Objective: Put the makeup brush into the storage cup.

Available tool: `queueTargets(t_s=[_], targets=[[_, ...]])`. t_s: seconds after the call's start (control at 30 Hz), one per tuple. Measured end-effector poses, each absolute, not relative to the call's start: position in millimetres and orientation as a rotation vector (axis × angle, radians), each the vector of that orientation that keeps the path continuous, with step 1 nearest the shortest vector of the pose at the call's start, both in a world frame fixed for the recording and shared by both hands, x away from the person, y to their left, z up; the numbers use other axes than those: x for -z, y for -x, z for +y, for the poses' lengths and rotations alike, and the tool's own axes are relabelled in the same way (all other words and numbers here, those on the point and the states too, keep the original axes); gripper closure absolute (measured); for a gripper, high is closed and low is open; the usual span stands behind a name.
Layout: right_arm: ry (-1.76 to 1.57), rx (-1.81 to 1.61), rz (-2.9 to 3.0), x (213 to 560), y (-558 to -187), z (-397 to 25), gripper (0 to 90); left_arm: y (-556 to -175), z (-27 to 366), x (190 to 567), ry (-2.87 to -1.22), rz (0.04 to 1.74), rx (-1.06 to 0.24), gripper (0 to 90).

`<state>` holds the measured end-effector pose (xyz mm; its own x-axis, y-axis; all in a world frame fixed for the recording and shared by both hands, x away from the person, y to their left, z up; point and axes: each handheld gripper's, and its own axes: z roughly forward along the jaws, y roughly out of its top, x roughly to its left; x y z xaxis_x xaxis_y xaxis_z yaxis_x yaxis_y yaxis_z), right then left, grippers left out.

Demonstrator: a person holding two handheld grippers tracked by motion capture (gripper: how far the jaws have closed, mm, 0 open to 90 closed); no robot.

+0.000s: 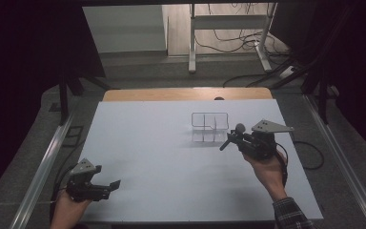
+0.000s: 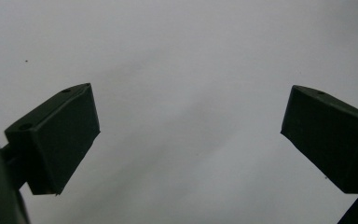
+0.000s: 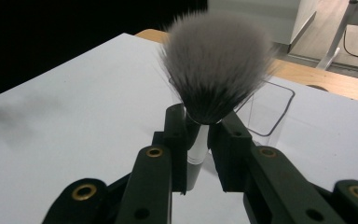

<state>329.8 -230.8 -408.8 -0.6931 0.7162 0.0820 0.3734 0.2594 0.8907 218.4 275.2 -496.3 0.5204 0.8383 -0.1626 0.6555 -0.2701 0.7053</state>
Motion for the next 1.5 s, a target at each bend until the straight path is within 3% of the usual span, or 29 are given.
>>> queueTargets(t_s=[1.5], targets=[[-1.024,-1.436,2.118,384,-371,-235,76.4,-213,292,499,-1.988,1.214,-0.357,4.2]])
